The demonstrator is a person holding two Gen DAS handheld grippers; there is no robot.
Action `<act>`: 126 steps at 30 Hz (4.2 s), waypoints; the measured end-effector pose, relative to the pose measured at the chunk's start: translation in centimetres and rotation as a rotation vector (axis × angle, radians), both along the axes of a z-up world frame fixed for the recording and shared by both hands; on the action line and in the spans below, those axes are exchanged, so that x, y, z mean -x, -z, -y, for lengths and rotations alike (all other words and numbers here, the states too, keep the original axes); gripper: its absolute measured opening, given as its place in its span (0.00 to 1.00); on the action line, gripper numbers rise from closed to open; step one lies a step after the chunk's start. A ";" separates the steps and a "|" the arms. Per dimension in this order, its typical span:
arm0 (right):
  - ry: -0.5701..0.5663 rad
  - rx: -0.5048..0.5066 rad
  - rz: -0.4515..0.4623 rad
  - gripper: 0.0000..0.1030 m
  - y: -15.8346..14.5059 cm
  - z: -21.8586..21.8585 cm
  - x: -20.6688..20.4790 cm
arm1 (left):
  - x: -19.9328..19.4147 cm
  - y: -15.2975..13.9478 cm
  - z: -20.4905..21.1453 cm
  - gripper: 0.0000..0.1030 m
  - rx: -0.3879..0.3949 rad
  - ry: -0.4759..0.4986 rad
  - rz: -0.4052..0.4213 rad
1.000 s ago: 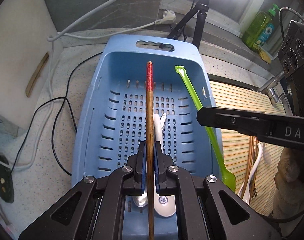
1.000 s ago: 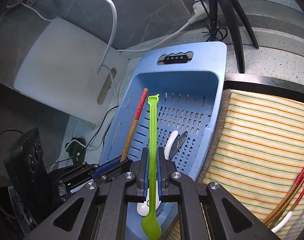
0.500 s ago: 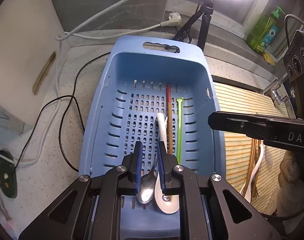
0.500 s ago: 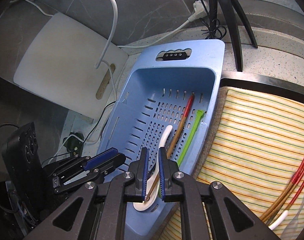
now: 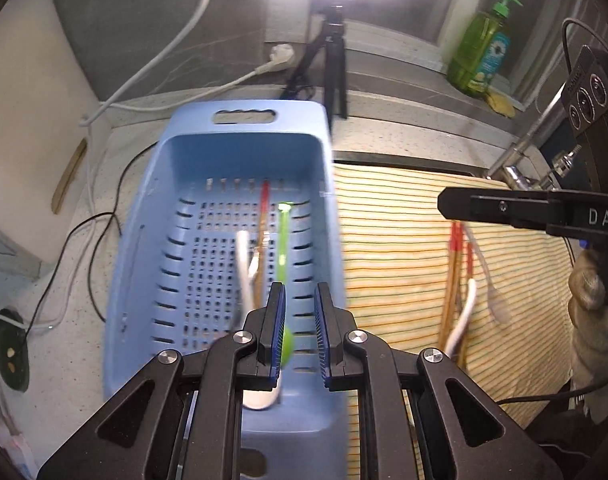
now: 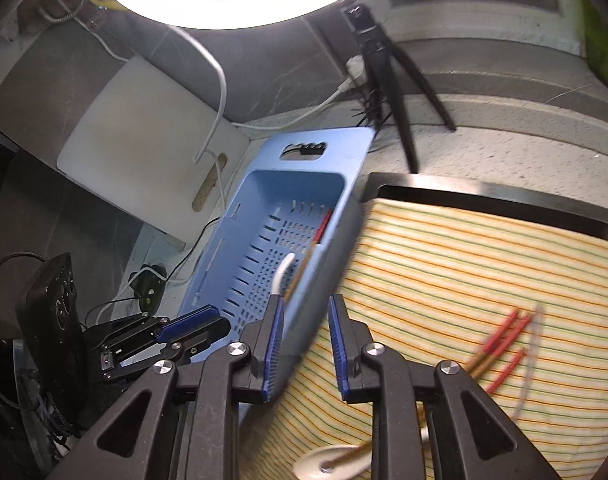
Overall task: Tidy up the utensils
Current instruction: 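Move the right gripper to the clear plastic spoon while the left gripper moves to another chopstick, then grasp the clear plastic spoon with the right gripper while the left gripper grasps the chopstick, then carry the clear spoon and chopstick into the blue basket and open both grippers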
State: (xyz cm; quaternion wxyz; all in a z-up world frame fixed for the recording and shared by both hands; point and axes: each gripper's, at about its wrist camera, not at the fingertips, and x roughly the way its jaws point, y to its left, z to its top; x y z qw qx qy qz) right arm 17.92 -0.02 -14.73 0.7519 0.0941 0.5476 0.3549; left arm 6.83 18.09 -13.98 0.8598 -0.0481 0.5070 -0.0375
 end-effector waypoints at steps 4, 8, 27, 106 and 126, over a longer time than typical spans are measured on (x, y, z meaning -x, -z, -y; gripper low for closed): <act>0.017 0.016 0.010 0.26 -0.3 3.5 0.0 | 0.1 -0.1 2.6 0.13 0.014 0.038 0.003; 0.041 0.036 0.029 0.27 -0.4 6.6 -0.1 | 0.1 0.2 5.2 0.13 0.031 0.079 -0.005; 0.085 0.185 0.033 0.31 4.5 14.2 0.3 | -1.8 4.8 12.9 0.13 0.021 0.239 -0.133; 0.097 0.026 -0.051 0.05 1.6 7.6 0.5 | -1.0 0.1 5.1 0.05 0.118 0.123 0.022; -0.010 -0.014 -0.088 0.05 2.5 -7.8 0.0 | -0.3 1.6 -6.5 0.05 0.085 -0.049 0.003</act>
